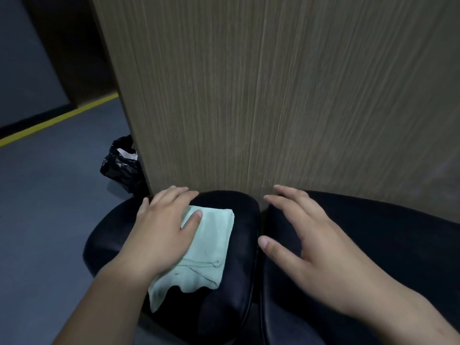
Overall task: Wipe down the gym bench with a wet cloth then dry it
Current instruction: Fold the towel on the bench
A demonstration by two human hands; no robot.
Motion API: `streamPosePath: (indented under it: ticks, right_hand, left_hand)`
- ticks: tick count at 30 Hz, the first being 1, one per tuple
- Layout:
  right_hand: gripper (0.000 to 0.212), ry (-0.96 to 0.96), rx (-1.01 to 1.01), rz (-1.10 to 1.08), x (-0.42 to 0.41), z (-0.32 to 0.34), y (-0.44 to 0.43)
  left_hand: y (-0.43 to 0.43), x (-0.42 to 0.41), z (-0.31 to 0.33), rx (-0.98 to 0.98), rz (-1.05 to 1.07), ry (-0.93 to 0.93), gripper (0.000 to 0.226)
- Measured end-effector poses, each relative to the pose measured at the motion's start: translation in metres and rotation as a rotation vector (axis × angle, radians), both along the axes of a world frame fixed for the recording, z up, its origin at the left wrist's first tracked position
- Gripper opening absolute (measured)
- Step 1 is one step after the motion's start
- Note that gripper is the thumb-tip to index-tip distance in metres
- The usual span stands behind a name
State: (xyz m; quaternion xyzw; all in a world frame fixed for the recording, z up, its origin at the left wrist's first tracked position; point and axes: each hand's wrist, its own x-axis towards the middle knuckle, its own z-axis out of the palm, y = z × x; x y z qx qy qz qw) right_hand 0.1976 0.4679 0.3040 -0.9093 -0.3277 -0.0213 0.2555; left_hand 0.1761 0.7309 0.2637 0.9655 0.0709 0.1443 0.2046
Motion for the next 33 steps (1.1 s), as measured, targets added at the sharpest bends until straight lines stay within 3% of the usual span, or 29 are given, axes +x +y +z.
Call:
streamPosePath:
  ticks: [16, 22, 24, 28, 33]
  right_hand:
    - [0.083, 0.035, -0.137, 0.020, 0.042, -0.032, 0.083]
    - [0.082, 0.105, -0.150, 0.007, 0.049, -0.042, 0.099]
    - [0.076, 0.105, -0.108, -0.004, 0.048, -0.039, 0.100]
    - [0.039, 0.093, 0.009, 0.006, 0.043, -0.037, 0.100]
    - [0.018, 0.076, 0.097, 0.066, 0.037, -0.044, 0.098]
  left_hand:
    - [0.036, 0.022, -0.015, -0.123, 0.027, 0.107, 0.042]
    - [0.037, 0.023, -0.014, -0.138, 0.034, 0.043, 0.045]
    - [0.034, 0.021, -0.010, -0.138, 0.032, -0.009, 0.045]
    - [0.029, 0.015, -0.004, -0.170, 0.008, -0.065, 0.033]
    - [0.030, 0.012, -0.004, -0.199, -0.048, -0.105, 0.032]
